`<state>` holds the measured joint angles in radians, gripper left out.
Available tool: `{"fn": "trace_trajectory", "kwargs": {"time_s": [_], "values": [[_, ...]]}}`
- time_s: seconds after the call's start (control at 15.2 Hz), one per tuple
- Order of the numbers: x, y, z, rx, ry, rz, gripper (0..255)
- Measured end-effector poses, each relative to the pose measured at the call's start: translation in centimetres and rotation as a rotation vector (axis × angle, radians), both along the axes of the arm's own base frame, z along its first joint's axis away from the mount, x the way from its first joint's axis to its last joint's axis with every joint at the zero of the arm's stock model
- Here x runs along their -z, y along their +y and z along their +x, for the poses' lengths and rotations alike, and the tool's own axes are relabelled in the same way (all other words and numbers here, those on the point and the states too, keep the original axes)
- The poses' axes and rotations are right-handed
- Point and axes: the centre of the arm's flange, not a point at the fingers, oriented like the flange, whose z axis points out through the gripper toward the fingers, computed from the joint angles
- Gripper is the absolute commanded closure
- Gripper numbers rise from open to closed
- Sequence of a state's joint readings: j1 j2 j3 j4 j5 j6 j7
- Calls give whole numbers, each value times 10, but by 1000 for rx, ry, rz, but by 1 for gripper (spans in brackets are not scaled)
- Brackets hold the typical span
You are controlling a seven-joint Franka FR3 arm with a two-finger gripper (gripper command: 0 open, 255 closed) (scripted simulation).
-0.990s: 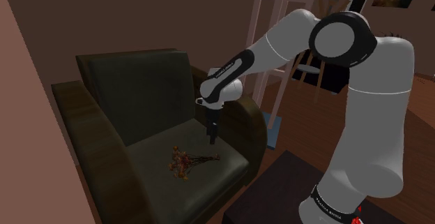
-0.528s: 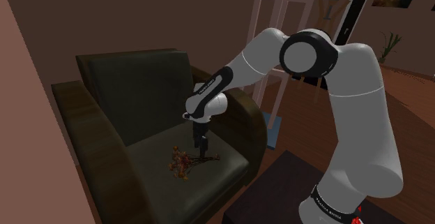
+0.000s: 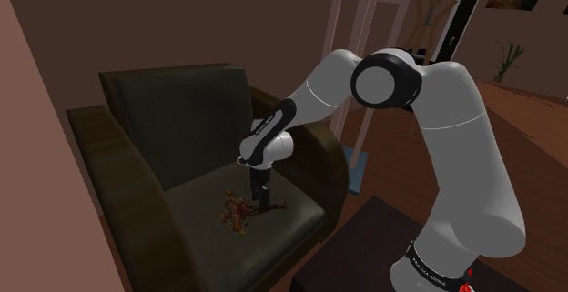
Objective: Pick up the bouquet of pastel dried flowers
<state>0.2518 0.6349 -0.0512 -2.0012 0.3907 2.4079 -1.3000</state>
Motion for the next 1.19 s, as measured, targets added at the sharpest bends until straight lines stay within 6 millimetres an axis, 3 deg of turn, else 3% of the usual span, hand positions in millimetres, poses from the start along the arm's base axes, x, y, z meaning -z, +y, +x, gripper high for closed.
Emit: {"fn": "trace_trajectory", "kwargs": {"time_s": [0.07, 0.73, 1.19], "values": [[1, 0, 0, 0, 0, 0, 255], [2, 0, 0, 0, -1, 0, 255], [-29, 0, -1, 0, 0, 0, 255]]}}
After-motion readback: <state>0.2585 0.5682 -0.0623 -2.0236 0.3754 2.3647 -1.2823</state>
